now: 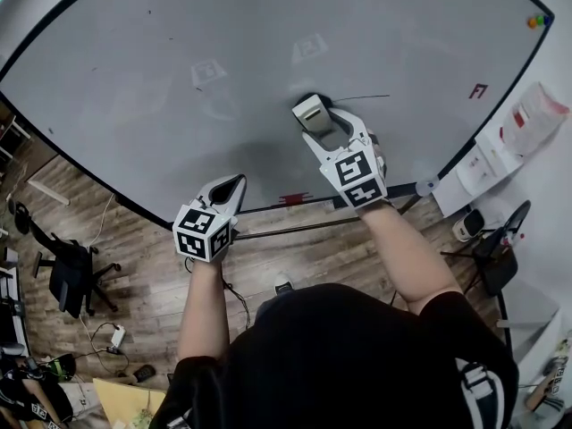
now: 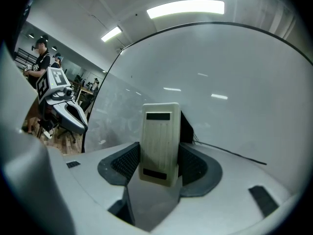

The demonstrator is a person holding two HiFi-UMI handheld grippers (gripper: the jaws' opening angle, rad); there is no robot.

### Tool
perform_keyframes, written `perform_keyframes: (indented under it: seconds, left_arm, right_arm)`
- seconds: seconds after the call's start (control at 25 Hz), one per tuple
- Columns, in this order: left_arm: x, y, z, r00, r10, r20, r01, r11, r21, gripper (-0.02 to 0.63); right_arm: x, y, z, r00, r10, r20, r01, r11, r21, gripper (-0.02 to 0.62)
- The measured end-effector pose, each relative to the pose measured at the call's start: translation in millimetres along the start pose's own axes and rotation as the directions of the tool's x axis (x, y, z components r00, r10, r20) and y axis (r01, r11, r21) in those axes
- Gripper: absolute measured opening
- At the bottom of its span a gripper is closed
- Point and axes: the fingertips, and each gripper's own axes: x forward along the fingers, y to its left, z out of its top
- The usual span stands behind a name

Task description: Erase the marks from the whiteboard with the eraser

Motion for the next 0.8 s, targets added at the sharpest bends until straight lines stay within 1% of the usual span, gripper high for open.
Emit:
perform_keyframes:
  seconds: [0.32,0.48,0.8]
  left_arm:
    - [3.4,-7.3,2.5,1.0,-0.009,0.0,0.009,1.0,0.01,0.011]
    - [5.7,-8.8,2.0,1.0,-0.012,-0.007,0.012,1.0,0.021,0.011]
    - [12.0,-15.8,4.8,1.0,-0.022,-0.013,0.022,1.0,0.019,0.011]
  right_arm:
    - [-15.7,-27.4,-7.0,0.999,-0.036,-0.008,0.037,0.999,0.035,0.242]
    - [-25.5,-45.3,-13.6,0.998,-0.059,-0.015,0.06,0.997,0.05,0.242]
    - [-43.9,-80.4,-31.5,0.993,-0.108,-0.04,0.11,0.991,0.072,0.242]
